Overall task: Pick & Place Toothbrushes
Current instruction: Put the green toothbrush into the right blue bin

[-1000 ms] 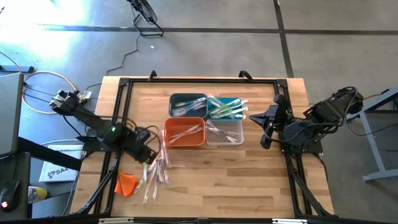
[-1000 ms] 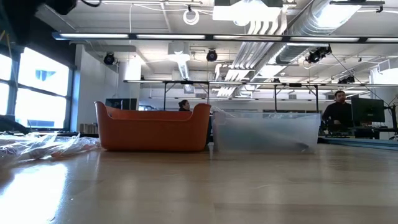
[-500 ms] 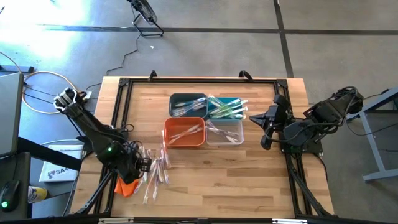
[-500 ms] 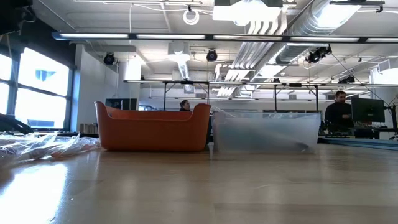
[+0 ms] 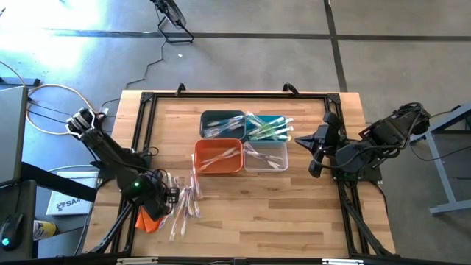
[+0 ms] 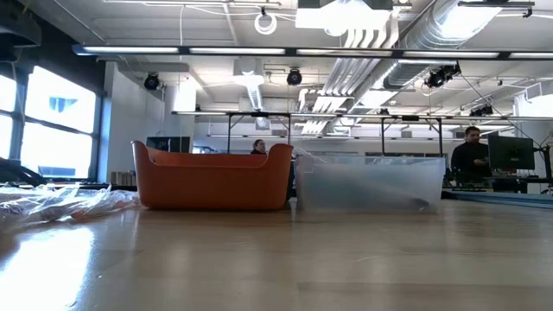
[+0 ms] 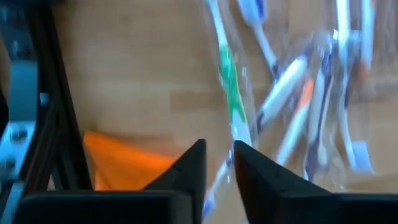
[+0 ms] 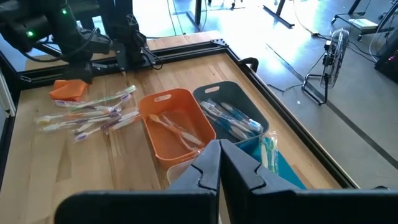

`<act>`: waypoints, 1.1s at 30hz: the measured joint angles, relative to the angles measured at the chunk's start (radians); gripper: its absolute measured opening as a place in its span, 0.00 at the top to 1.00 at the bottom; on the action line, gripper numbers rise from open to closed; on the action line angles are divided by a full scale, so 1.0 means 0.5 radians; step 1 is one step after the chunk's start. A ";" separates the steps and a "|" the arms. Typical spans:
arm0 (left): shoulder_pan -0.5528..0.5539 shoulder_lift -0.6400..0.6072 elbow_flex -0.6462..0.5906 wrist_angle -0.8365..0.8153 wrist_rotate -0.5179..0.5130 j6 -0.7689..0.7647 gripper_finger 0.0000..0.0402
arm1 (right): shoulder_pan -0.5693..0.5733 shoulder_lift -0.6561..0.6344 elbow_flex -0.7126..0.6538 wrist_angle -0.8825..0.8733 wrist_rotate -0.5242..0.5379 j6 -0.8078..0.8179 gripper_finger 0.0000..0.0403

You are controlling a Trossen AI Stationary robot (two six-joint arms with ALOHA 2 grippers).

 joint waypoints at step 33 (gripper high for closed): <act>0.000 0.160 -0.482 0.644 -0.219 -0.045 0.85 | 0.000 0.000 0.000 0.000 0.000 -0.001 0.99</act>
